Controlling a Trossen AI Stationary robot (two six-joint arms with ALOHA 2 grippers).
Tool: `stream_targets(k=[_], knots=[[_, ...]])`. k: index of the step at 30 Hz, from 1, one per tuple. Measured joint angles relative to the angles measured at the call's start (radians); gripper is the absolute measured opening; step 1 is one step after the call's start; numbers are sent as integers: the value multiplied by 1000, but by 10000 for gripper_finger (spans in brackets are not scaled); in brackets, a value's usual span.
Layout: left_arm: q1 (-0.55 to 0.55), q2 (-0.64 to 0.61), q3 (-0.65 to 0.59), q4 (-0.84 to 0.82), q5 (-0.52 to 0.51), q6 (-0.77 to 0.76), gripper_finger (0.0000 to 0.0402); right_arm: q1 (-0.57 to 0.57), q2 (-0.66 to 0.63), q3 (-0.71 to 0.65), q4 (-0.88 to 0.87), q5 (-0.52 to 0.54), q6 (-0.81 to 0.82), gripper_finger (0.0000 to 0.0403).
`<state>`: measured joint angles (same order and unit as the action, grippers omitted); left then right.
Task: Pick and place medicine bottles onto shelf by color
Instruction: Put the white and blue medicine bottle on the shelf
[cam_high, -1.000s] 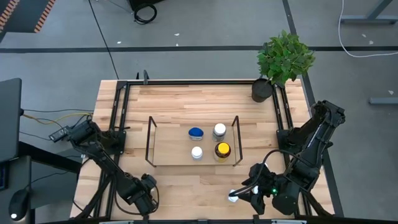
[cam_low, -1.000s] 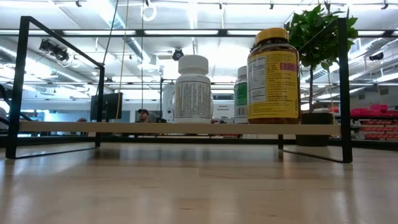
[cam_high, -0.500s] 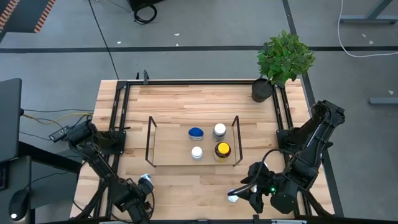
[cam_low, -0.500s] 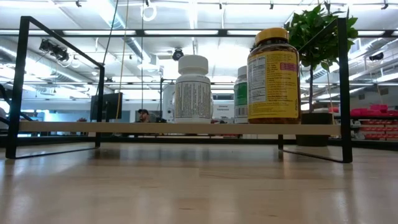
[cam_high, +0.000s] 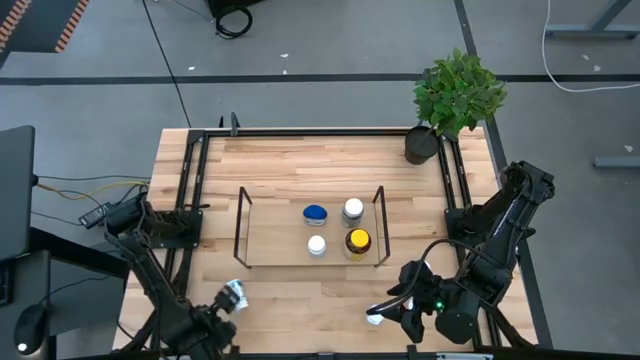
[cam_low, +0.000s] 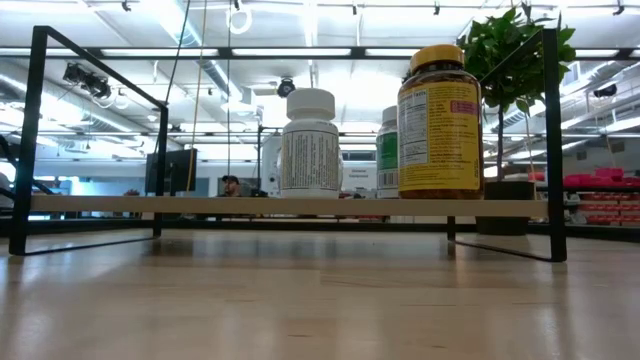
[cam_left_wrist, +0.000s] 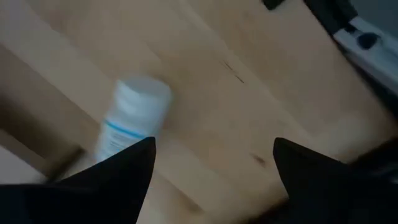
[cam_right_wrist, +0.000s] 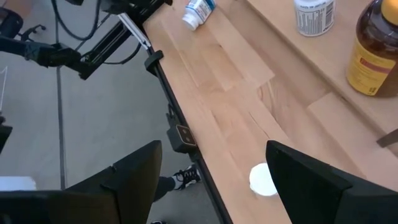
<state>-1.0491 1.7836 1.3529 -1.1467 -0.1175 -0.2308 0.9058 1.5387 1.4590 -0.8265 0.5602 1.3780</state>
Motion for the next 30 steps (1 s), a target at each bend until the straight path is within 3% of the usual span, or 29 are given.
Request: stream_targets(k=[4,11,19,30], knots=[[32,0,-1,0,-61,118,334,0,0,0,3,18,8,293],[143,1,-17,-1,-66,235,334,0,0,0,8,43,-15,293],[227,51,-18,0,16,444,334,0,0,0,15,42,-14,293],[290,165,-18,-32,54,512,326,0,0,0,26,42,-14,293]])
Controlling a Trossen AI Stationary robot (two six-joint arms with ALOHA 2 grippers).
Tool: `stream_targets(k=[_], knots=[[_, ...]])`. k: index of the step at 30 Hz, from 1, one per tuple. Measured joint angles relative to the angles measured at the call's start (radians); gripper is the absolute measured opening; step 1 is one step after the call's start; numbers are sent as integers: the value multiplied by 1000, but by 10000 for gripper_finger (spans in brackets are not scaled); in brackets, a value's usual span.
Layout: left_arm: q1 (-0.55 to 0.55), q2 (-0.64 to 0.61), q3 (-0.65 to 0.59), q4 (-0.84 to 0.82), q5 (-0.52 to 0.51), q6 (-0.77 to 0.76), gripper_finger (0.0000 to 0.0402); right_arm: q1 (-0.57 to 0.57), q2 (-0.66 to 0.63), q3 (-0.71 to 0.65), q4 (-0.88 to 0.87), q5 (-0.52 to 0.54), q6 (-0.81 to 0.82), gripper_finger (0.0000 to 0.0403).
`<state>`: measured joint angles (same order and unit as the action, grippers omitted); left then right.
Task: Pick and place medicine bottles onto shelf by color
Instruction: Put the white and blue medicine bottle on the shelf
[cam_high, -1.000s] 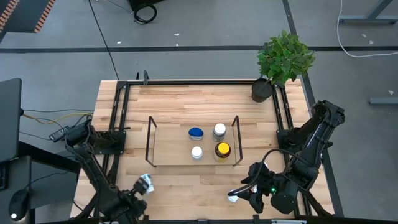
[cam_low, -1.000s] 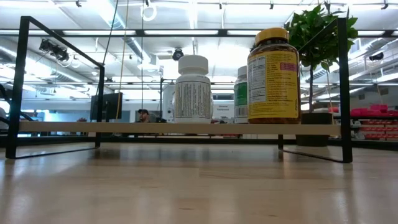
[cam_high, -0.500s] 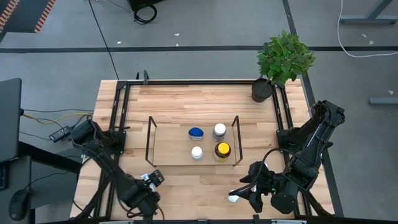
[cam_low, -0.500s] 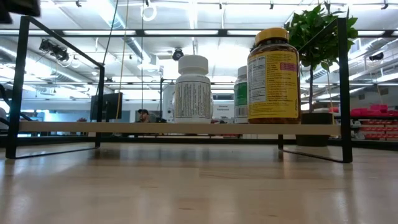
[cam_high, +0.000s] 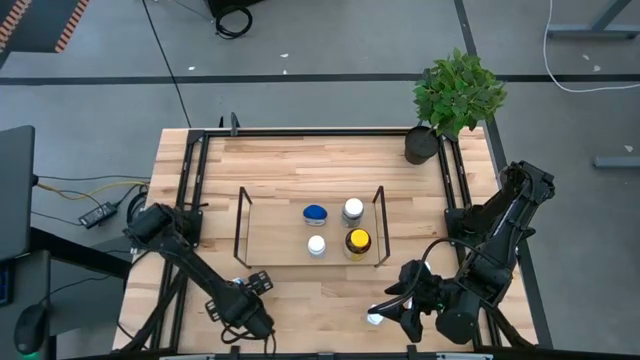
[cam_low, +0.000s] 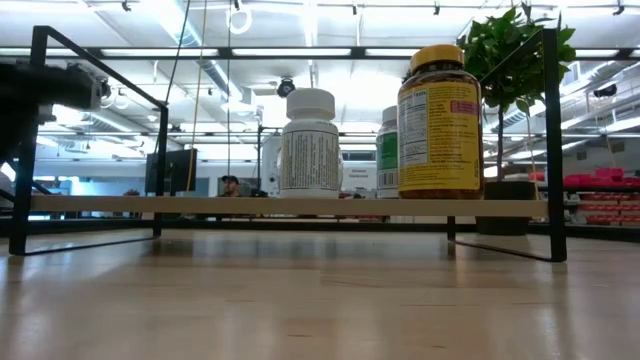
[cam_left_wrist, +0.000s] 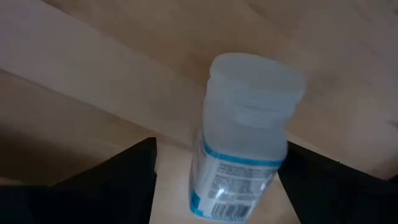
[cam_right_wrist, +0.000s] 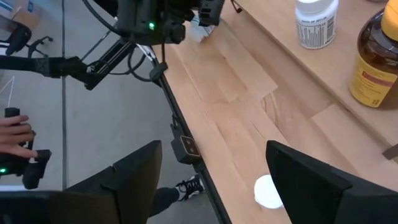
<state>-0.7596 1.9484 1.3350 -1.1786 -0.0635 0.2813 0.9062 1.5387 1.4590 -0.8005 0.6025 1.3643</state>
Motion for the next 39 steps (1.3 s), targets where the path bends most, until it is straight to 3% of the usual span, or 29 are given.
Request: stream_targets(k=[7,11,16,23,29,34,39], knots=[[6,12,0,-2,1,-8,275,0,0,0,0,0,-8,293],[5,10,24,-18,1,-39,218,0,0,0,0,0,-21,293],[22,10,129,-21,3,-183,148,0,0,0,-1,0,-33,293],[85,8,301,60,-29,-418,147,0,0,0,-1,13,-46,293],[142,8,424,253,-129,-591,160,0,0,0,41,63,-63,293],[196,8,541,344,-225,-686,159,0,0,0,209,93,-213,293],[242,8,650,415,-241,-726,147,0,0,0,340,120,-411,293]])
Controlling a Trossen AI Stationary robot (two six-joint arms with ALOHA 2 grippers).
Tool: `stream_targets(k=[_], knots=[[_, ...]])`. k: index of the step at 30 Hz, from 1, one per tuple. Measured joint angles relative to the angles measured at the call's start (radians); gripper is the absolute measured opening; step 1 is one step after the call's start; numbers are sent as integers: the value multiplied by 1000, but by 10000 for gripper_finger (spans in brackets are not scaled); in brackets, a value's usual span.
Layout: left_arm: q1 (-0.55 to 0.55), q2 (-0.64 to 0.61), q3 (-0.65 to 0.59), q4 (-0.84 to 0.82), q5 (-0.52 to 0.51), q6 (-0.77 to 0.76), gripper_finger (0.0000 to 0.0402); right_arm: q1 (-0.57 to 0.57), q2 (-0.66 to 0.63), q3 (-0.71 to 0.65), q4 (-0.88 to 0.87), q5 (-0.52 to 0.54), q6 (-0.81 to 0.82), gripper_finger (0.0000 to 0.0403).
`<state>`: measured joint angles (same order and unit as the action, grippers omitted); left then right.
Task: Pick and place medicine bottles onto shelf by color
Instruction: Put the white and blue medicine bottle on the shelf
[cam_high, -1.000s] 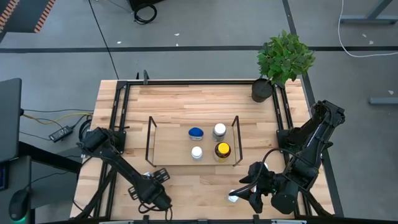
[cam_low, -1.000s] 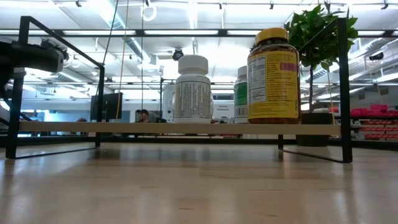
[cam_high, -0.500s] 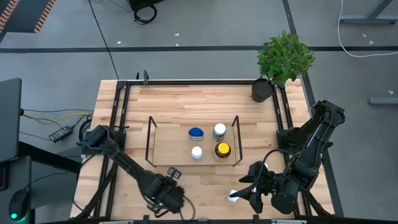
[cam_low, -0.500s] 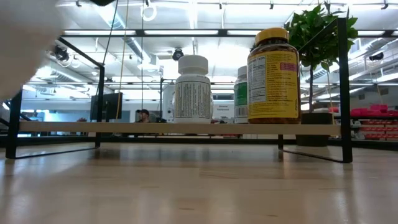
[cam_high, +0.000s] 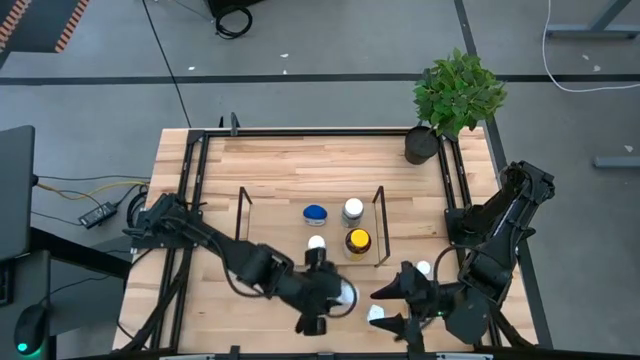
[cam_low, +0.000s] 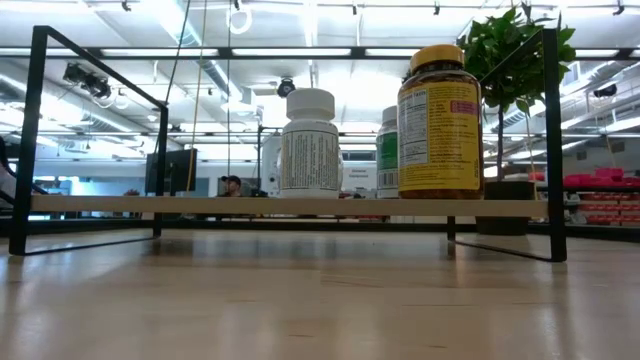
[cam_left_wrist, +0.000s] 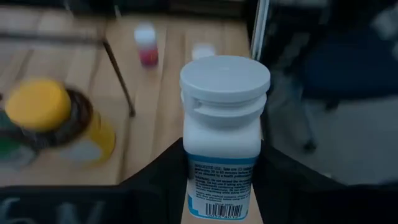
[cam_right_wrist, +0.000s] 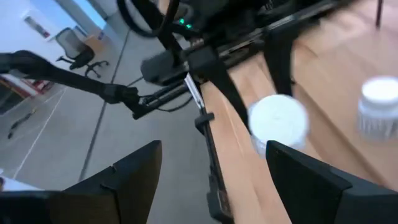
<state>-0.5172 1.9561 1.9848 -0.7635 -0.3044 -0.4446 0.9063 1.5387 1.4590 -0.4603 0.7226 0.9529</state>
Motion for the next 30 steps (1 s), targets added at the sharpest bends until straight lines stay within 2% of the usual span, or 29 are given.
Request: stream_targets(k=[6,12,17,20,30], knots=[[28,0,104,18,1,-50,157,-1,0,0,6,9,-118,293],[19,-2,178,24,-40,-69,147,0,0,0,2,87,-141,293],[2,-8,179,29,-69,-99,155,1,-22,0,-12,181,-138,293],[-8,-8,179,90,-77,-101,154,1,-41,1,-4,229,-136,293],[4,-16,178,214,-72,-77,162,0,-43,1,74,214,-163,293]])
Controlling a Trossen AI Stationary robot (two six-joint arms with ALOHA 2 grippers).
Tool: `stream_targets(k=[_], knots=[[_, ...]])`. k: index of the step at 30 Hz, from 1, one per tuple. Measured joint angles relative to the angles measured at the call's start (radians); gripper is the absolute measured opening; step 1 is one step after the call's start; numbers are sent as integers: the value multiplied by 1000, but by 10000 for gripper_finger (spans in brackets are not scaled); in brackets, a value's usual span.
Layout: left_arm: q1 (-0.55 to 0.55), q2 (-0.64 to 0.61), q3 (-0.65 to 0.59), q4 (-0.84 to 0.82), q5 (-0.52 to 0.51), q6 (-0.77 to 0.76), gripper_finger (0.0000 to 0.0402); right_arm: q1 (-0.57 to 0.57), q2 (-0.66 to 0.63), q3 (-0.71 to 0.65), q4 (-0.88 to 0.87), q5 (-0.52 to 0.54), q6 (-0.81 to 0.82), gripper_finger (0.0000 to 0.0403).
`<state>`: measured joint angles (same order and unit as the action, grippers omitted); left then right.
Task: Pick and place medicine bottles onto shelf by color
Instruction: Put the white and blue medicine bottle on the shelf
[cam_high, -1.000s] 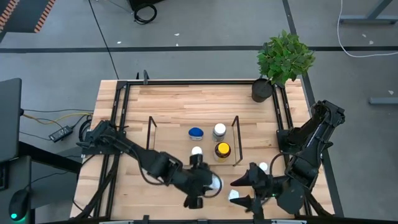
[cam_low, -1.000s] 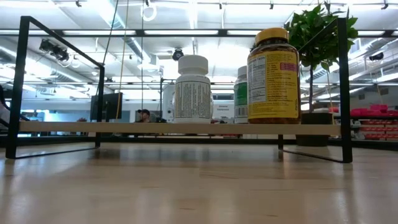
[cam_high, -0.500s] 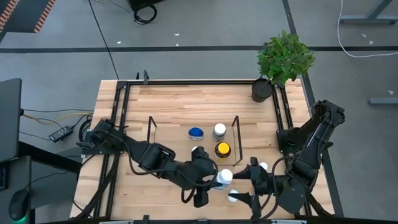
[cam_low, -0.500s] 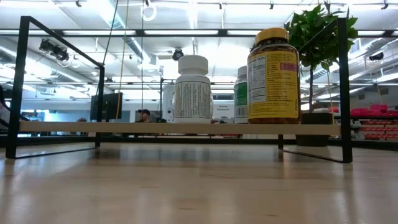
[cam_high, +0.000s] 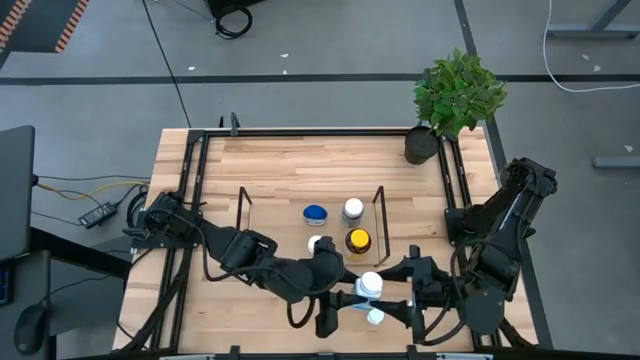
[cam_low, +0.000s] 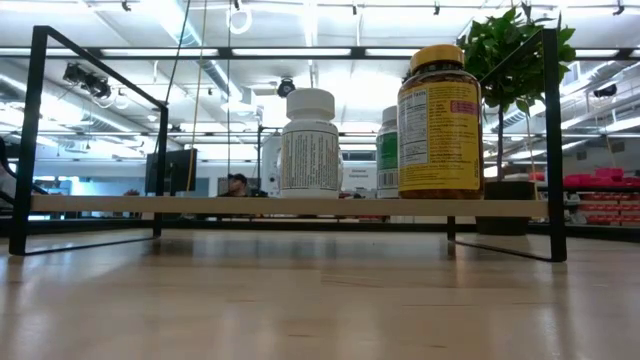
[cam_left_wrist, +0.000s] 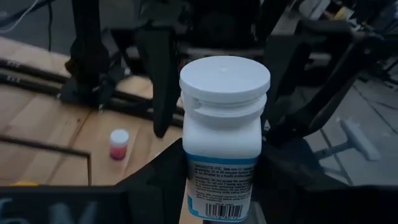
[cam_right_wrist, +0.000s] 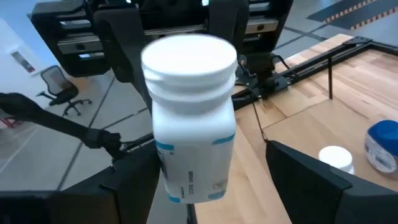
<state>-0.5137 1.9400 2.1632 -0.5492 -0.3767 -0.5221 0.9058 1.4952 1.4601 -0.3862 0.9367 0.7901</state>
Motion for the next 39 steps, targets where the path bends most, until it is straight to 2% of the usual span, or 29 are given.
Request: stream_targets(k=[4,10,23,28,32,39], knots=[[0,0,-2,76,-3,22,157,0,-2,0,22,-3,15,293],[0,-3,-2,124,-3,20,167,-1,-1,0,97,-2,-59,285],[1,-5,-2,181,-8,10,171,-5,0,0,192,0,-188,168],[3,-17,-2,182,-4,11,174,-6,0,0,200,5,-196,156],[6,-30,-2,161,13,5,202,-8,1,0,193,7,-216,163],[6,-41,0,124,39,-44,291,-11,3,-3,183,10,-237,160]])
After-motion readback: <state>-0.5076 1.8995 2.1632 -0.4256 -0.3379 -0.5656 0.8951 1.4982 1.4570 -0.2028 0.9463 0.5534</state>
